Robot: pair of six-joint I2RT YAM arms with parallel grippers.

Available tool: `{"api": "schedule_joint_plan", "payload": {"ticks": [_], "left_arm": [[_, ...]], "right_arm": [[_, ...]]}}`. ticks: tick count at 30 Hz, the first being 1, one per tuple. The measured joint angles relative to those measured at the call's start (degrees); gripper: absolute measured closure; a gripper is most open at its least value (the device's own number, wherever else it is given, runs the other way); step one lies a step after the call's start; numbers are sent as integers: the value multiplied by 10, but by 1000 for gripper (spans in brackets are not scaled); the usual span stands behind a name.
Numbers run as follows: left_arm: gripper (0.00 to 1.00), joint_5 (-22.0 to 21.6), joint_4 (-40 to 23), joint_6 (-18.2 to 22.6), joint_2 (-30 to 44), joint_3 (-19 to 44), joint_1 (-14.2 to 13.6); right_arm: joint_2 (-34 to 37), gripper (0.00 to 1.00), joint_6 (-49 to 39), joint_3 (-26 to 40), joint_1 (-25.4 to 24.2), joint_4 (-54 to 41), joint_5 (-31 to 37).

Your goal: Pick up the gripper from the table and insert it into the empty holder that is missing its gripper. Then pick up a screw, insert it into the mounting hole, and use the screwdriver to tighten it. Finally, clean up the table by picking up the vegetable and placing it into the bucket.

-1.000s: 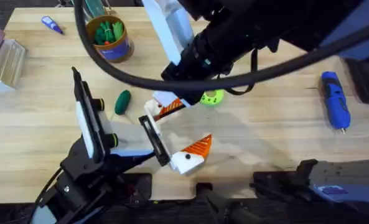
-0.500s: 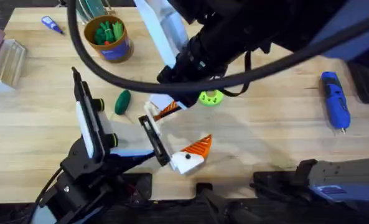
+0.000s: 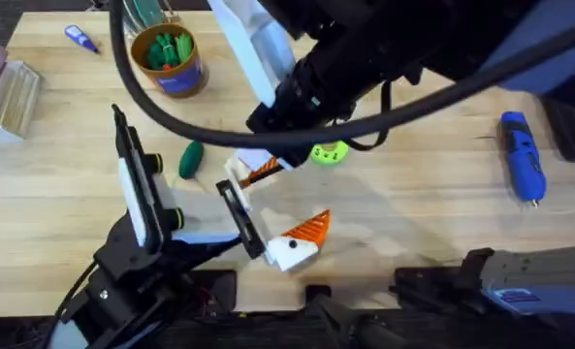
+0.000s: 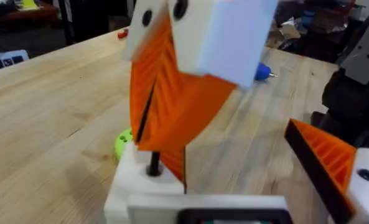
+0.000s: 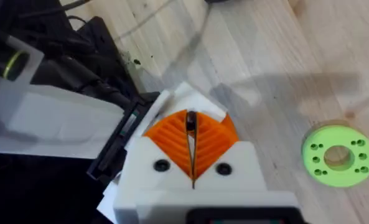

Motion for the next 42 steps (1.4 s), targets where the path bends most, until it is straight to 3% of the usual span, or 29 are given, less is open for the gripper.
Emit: {"api": "schedule_joint_plan", "payload": {"ticks": [29, 36, 42], "left_arm": [[15, -1, 0, -4, 1, 0, 0], [15, -1, 0, -6, 1, 0, 0], [15, 0, 0, 0, 1, 0, 0]], "right_arm": [[22, 982, 1, 0, 5, 14, 0], [19, 48, 0, 3, 1, 2, 15], [4, 10, 2, 3, -3, -18, 16]]}}
